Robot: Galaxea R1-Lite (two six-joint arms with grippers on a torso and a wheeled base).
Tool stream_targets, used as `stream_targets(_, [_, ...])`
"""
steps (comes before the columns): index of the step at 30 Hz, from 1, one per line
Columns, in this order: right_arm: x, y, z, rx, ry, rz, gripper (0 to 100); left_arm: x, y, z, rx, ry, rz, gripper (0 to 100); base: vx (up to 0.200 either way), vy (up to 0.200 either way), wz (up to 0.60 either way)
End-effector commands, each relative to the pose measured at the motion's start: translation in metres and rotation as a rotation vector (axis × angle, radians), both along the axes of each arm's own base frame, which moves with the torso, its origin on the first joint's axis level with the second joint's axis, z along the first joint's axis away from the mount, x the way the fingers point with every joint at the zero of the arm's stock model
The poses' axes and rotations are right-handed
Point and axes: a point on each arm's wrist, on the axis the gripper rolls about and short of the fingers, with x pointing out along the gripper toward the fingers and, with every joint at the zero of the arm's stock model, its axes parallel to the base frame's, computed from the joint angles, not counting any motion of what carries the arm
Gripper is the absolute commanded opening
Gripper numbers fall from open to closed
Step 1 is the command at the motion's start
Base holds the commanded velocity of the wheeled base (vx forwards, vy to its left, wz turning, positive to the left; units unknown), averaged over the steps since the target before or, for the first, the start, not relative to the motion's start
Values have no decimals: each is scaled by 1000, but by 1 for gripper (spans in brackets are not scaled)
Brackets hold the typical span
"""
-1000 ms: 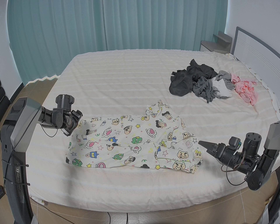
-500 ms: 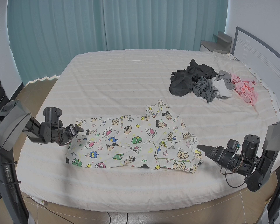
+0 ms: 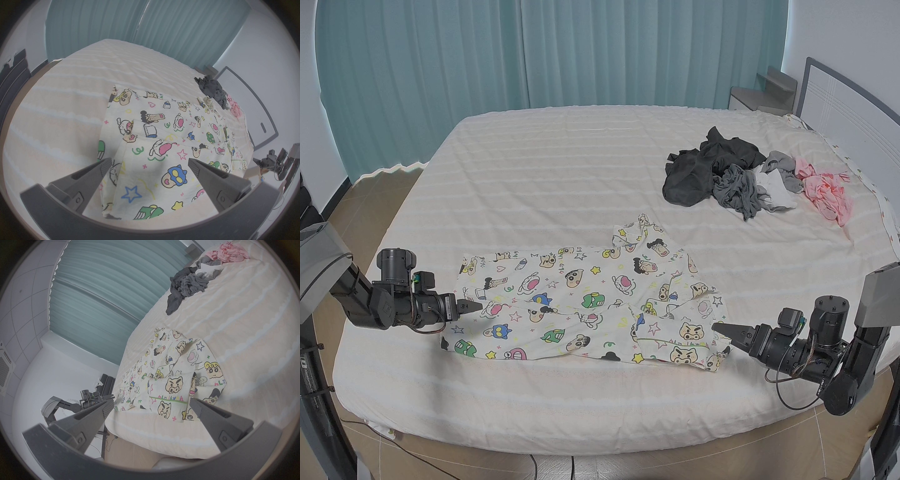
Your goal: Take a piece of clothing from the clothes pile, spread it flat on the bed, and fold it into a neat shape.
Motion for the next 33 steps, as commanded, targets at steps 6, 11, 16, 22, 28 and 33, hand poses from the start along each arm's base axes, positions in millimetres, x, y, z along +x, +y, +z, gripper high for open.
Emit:
stream_targets(6, [-2, 9, -7, -7, 18, 32, 100, 17, 2, 0, 35, -42, -20, 100, 0, 0, 0])
stream_targets(11, [-2, 10, -8, -8, 21, 32, 100, 21, 0, -13, 42, -23, -35, 100, 0, 0, 0])
stream_targets(16, [-2, 13, -13, -13, 36, 41, 100, 24, -3, -33, 67, 5, -69, 100, 0, 0, 0])
stream_targets(22, [-1, 13, -16, -19, 45, 43, 100, 29, -4, -39, 74, -45, -66, 100, 0, 0, 0])
stream_targets(28, [-1, 13, -21, -26, 59, 45, 100, 27, -4, -45, 67, -35, -68, 100, 0, 0, 0])
stream_targets(33, [0, 13, -22, -26, 61, 45, 100, 26, -5, -46, 65, -30, -69, 0, 0, 0, 0])
